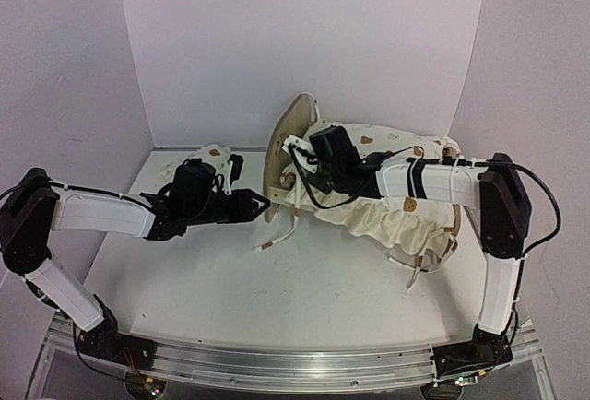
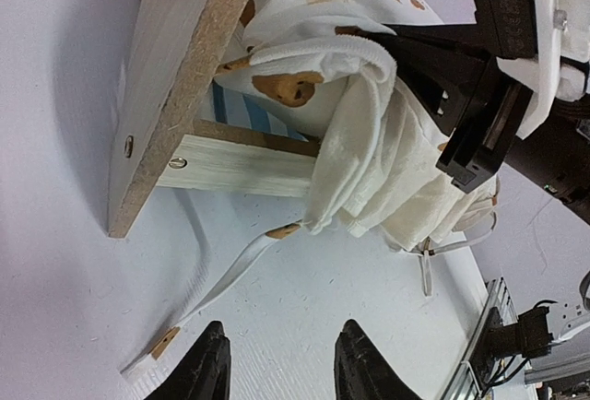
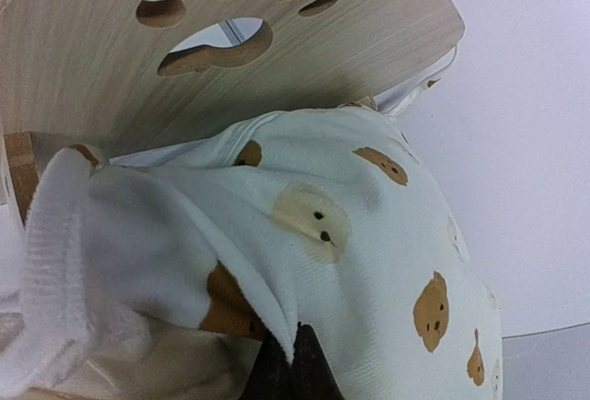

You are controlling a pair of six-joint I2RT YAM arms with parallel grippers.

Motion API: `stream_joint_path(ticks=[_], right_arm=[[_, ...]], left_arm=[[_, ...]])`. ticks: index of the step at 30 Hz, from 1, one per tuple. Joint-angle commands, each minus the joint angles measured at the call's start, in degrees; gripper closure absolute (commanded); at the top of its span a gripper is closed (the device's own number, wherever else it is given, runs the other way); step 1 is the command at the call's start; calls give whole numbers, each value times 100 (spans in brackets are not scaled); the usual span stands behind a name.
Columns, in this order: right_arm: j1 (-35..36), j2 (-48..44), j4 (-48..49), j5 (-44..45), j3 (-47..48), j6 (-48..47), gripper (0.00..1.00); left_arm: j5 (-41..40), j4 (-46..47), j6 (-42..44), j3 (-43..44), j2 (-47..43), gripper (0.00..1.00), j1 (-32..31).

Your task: Set up the pet bed

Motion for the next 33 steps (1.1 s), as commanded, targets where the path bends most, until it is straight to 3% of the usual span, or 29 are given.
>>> stream_joint_path(ticks=[1,10,15,18,22,25,29,33], right_arm=[[-88,-321,116,-196,349,-369,100],[-132,899,-89,-213,1090,28,100],[-165,825,-229,-468,935,553,96],[-170,702,-591,-407,928,780,85],[-170,463,-1778,-547,1263,1354,61],[-165,130,-2551,-635,1293,1700,49],[-167,-555,-2878,-1250,911,2064,30],[-162,-1053,-2924,-1969,597,2351,20]], left_arm=[[-133,257,1,-16,-162,60,51],[-418,258,187,227,220,52,185],[-581,263,460,606,787,47,209],[-632,266,711,886,1128,49,209],[-834,283,987,1144,1491,54,235],[-900,298,1039,1253,1669,58,266],[-916,335,1100,1420,1939,61,297],[-877,392,1135,1541,2065,65,325]])
